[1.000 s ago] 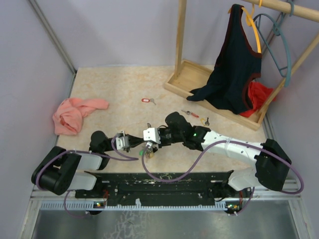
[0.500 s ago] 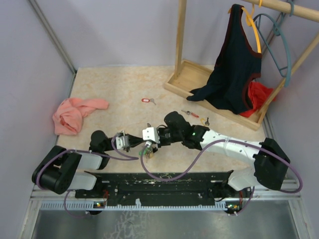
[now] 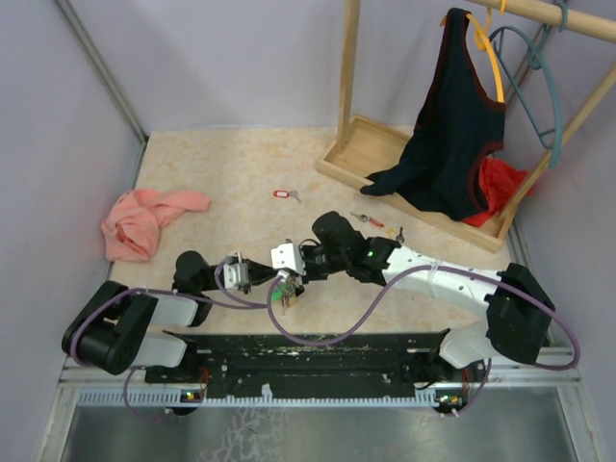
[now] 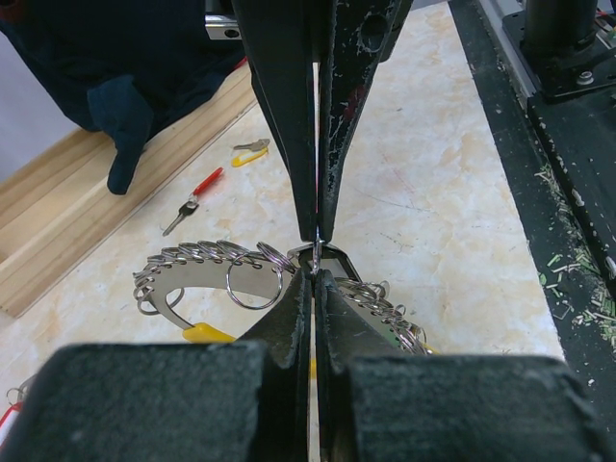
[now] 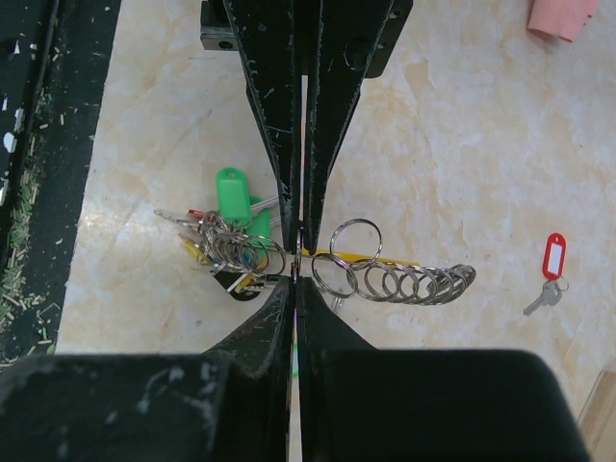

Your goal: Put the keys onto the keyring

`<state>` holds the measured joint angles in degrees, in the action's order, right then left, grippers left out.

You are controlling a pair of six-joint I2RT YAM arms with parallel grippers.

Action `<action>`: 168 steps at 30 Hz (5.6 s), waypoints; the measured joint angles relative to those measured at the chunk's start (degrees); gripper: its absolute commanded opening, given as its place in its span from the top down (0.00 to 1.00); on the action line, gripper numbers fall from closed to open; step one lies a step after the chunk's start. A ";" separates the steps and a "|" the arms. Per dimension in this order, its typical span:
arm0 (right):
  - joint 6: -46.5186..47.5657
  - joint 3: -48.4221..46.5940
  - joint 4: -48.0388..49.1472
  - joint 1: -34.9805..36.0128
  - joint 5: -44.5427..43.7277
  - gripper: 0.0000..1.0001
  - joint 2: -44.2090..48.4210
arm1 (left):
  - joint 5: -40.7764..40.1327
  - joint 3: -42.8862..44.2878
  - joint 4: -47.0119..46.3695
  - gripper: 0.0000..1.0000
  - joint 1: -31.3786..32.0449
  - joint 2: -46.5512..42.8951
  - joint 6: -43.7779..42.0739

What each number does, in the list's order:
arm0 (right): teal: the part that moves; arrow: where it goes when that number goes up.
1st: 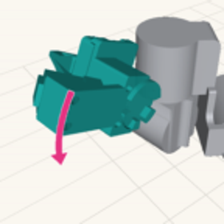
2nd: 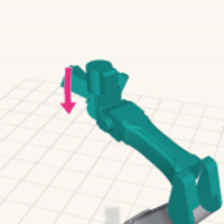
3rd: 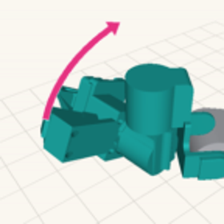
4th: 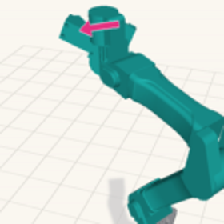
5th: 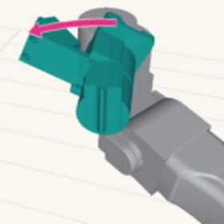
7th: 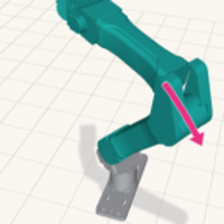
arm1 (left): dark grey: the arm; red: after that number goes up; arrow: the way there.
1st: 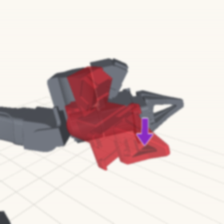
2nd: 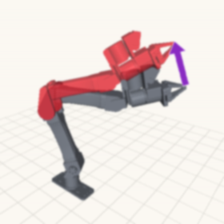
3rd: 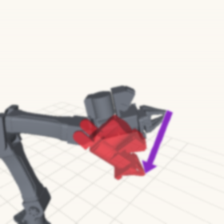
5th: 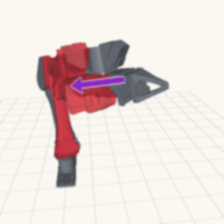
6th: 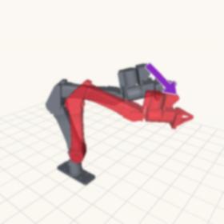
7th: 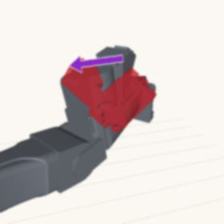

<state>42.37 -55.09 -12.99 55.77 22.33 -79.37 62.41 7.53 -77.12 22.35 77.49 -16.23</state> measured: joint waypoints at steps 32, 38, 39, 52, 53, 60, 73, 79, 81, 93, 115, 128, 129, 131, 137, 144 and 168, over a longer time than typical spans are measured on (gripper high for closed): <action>0.68 -2.47 -2.34 0.52 -3.76 1.00 -2.93 | -3.67 3.10 16.76 1.00 1.07 -4.44 -6.25; 1.14 -3.54 -2.97 0.63 -4.46 1.00 -3.96 | -4.70 3.63 19.61 1.00 1.27 -5.22 -7.63; 1.14 -3.54 -2.97 0.63 -4.48 1.00 -4.11 | -4.79 3.63 19.80 1.00 1.29 -5.22 -7.74; 1.11 -3.50 -2.05 0.70 -5.33 1.00 -4.26 | -6.14 3.58 19.15 1.00 1.33 -5.22 -7.76; 1.14 -3.50 -1.99 0.70 -5.51 1.00 -4.26 | -6.34 3.58 19.02 1.00 1.33 -5.22 -7.58; 2.71 -1.84 0.50 0.74 -6.38 1.00 -3.58 | -7.48 3.58 18.88 1.00 1.36 -5.22 -6.05; 4.59 0.28 3.67 1.18 -7.69 1.00 -2.45 | -9.29 3.58 18.36 1.00 1.51 -5.53 -3.89; 5.22 2.03 6.16 1.31 -8.59 1.00 -2.01 | -10.32 3.28 17.73 1.00 1.27 -5.53 -1.79; 5.46 2.67 7.23 1.51 -9.07 1.00 -1.86 | -10.49 2.95 16.96 1.00 1.03 -5.51 -0.96; 5.66 6.40 12.17 2.23 -11.80 1.00 -0.13 | -10.67 0.85 7.08 1.00 -0.33 -3.39 5.53; 1.49 6.93 12.02 1.20 -6.12 1.00 0.87 | -4.55 0.15 0.48 1.00 -1.86 -0.37 7.45; -3.54 4.04 8.39 -0.57 -1.44 1.00 0.79 | -2.10 1.36 2.29 1.00 -1.53 -0.98 4.52; -3.82 3.93 8.33 -0.59 -1.44 1.00 0.76 | -2.12 1.55 3.10 1.00 -1.44 -1.27 3.91; -4.42 3.76 8.15 -0.74 -1.42 1.00 0.66 | -2.19 1.92 5.05 1.00 -1.14 -1.99 2.60; -5.70 3.21 6.99 -0.90 -1.79 1.00 0.44 | -3.43 2.91 11.78 1.00 0.02 -4.17 -1.88; -6.64 2.82 6.82 -0.94 -2.10 1.00 0.00 | -4.79 3.32 15.32 1.00 0.79 -4.35 -4.68; -7.02 -0.20 6.05 -1.20 1.44 0.76 -0.39 | -8.63 -0.39 -9.42 1.00 0.76 5.95 8.02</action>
<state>35.35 -55.29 -6.94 54.57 23.77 -79.77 53.78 7.14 -86.54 23.11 83.44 -8.21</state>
